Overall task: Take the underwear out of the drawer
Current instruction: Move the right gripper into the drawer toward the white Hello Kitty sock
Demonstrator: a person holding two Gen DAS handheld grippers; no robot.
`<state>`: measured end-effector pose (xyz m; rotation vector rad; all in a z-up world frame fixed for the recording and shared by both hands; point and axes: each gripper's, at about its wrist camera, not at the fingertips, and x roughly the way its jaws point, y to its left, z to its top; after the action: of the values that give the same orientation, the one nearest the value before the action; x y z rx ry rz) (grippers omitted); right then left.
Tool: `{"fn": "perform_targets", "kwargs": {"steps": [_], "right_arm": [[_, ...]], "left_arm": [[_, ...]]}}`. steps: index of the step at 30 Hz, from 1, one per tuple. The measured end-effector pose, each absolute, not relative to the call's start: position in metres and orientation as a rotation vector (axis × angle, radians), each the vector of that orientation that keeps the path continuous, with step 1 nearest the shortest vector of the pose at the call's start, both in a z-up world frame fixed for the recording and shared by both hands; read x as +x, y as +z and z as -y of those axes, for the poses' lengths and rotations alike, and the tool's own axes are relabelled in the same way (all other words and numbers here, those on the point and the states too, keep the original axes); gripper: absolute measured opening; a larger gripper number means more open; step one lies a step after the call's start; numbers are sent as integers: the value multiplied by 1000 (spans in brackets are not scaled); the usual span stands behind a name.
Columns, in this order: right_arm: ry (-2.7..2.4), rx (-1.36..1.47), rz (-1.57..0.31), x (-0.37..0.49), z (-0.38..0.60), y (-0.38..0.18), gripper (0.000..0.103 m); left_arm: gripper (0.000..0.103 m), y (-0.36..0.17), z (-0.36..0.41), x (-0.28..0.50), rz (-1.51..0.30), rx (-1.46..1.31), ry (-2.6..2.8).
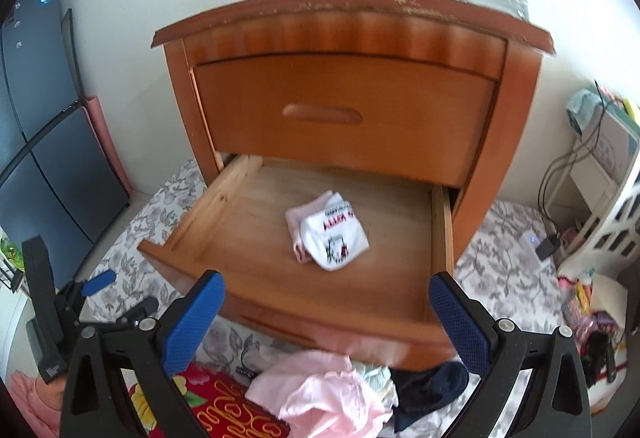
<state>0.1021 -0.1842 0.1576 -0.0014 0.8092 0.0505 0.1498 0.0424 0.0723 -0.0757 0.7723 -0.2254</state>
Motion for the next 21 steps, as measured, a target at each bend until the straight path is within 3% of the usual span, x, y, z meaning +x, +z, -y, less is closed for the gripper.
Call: {"fn": "perform_targets", "kwargs": {"steps": [11, 21], "right_arm": [[90, -59, -796, 150, 178, 176, 103], [86, -85, -946, 208, 179, 123, 103]], "left_arm": [[103, 70, -43, 153, -774, -81, -239], [103, 67, -45, 157, -775, -86, -238]]}}
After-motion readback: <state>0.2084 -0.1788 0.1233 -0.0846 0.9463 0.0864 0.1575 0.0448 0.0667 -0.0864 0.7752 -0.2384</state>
